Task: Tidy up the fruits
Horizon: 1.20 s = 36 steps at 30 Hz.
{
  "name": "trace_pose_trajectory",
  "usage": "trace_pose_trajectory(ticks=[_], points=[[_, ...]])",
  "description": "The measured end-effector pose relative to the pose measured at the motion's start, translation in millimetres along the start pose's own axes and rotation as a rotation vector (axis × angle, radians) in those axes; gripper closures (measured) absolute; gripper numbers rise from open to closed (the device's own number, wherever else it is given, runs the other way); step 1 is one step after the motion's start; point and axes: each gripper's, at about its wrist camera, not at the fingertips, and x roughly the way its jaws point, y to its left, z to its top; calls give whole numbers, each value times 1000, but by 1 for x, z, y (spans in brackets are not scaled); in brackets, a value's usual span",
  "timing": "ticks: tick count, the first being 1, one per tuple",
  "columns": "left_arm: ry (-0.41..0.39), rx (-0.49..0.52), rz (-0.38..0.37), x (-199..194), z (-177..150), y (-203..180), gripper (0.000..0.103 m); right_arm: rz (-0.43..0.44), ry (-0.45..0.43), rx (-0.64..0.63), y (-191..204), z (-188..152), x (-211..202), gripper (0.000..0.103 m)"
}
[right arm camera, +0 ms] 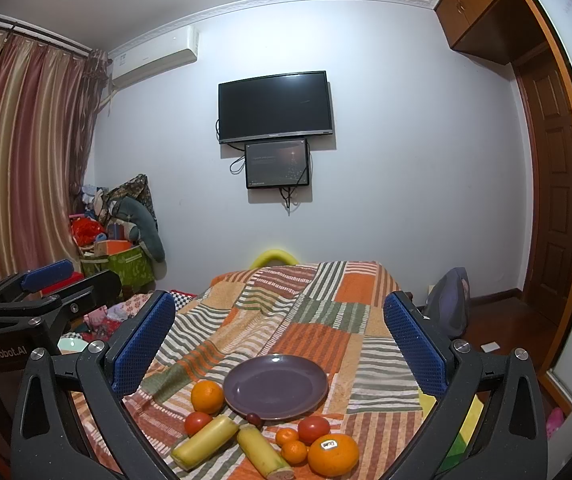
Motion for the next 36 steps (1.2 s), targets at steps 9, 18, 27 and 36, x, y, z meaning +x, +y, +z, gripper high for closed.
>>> trace_pose_trajectory(ticks=[9,18,27,36], points=[[1,0,0,0,-1,-1,0,0,1,1,0,0,0,0],[4,-1,-4,2,-3,-3,0,0,3,6,0,0,0,0],[7,-2,-6,4,-7,-6,0,1,6,6,0,-2,1,0],[25,-7,-9,11,-8,0,0,11,27,4,0,-7,8,0]])
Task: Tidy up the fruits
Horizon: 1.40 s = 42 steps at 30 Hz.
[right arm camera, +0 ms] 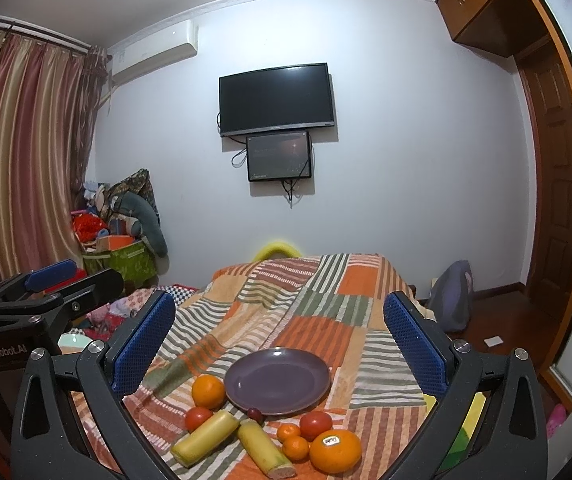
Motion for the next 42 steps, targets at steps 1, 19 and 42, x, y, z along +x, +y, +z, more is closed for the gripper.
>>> trace_pose_trajectory(ticks=[1,19,42], points=[[3,1,3,2,-2,0,0,4,7,0,-1,-1,1,0],[278,-3,60,86,-40,46,21,-54,376,77,-62,-58,63,26],[612,-65,61,158,-114,82,22,-4,721,182,-85,-141,114,26]])
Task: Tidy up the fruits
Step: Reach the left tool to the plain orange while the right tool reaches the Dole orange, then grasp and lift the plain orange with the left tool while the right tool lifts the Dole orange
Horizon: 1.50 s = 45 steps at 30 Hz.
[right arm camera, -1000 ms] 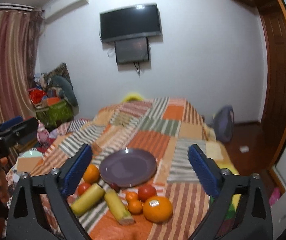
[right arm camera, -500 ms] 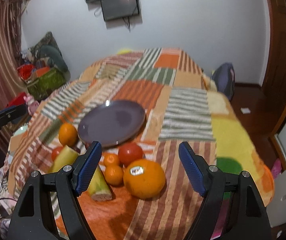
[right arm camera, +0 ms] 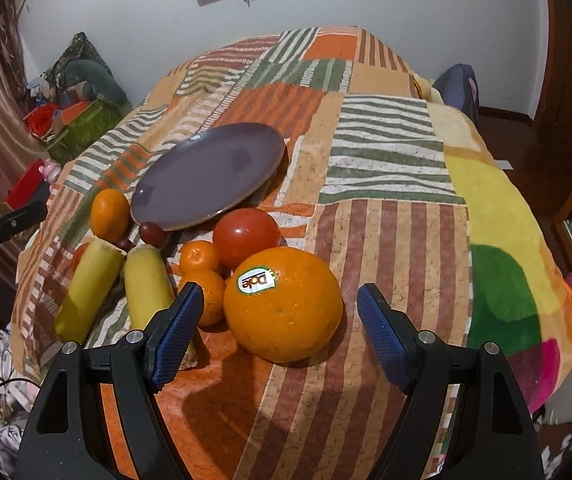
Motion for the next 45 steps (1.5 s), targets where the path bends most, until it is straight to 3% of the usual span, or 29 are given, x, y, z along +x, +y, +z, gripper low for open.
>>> trace_pose_trajectory(ticks=[6,18,37,39,41,45], points=[[31,-14,0,15,0,4,22,-9,14,11,-3,0,9,30],[92,-26,-11,47,4,9,22,89,57,80,-14,1,23,34],[198,-49,-48,108,11,11,22,22,-15,83,-22,20,10,36],[204,-49,-54,111,11,12,25,19,-22,84,-23,22,9,36],[220,-60,-92,115,11,13,38,19,-27,85,-23,25,8,36],[218,-72,-103,114,11,14,38,24,-32,84,-22,30,11,36]])
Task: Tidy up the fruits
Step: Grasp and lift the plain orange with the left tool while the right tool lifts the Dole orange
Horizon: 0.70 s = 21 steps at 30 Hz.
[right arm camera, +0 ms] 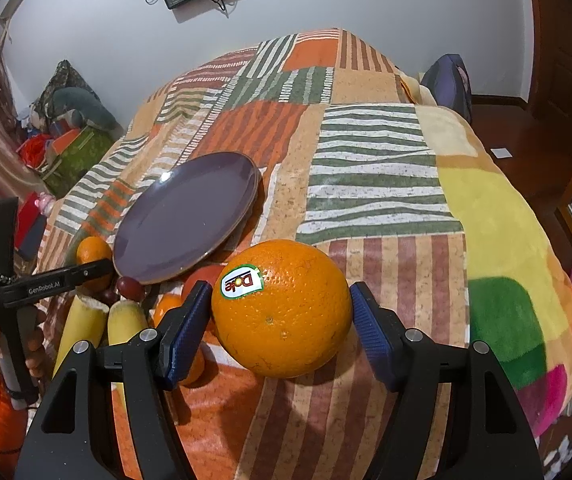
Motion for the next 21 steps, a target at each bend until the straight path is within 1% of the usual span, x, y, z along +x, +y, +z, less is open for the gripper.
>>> trace_pose_trajectory(ticks=[5,10,21], points=[[-11,12,29,-4,0,-2,39,7,-17,-23,6,9,1,36],[-37,9,25,-16,3,0,39,11,-49,-51,11,23,0,36],[-151,48,17,-53,28,-13,39,27,-153,-122,32,62,-4,36]])
